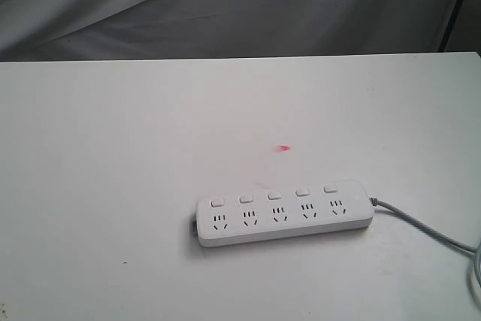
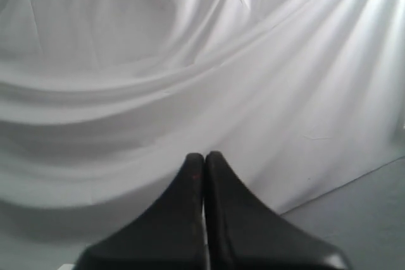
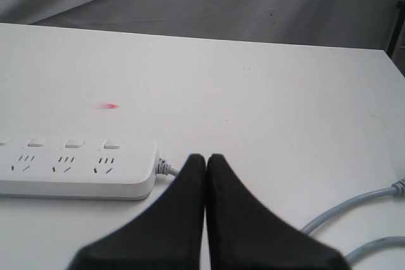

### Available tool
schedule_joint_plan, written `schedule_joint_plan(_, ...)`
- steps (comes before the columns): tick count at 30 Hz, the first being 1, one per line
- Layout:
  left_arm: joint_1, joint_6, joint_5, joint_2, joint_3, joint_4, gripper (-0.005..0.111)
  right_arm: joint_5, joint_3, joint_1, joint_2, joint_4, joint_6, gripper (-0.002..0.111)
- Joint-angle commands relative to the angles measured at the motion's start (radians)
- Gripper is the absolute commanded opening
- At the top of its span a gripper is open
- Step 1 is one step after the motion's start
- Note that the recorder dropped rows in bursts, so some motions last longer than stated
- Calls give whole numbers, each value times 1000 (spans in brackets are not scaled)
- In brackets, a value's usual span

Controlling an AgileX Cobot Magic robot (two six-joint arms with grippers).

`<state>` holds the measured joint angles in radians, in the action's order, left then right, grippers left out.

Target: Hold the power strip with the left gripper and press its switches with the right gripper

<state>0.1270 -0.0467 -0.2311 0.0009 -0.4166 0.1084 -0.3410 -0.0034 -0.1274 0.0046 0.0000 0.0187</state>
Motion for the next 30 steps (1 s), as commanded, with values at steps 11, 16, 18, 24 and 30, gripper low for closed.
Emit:
schedule_joint_plan(11, 4, -4, -140, 539, -265, 28, 0, 4, 3, -2, -5, -6, 3, 0)
schedule_joint_plan(16, 4, -4, -130, 765, -302, 4, 0, 4, 3, -2, -5, -6, 3, 0)
schedule_joint_plan(18, 4, -4, -117, 862, -312, -9, 0, 4, 3, -2, -5, -6, 3, 0)
schedule_joint_plan(24, 4, 2, -17, 1080, -312, -87, 0, 4, 3, -2, -5, -6, 3, 0)
schedule_joint_plan(30, 4, 2, 49, 1161, -312, -100, 0, 4, 3, -2, -5, -6, 3, 0)
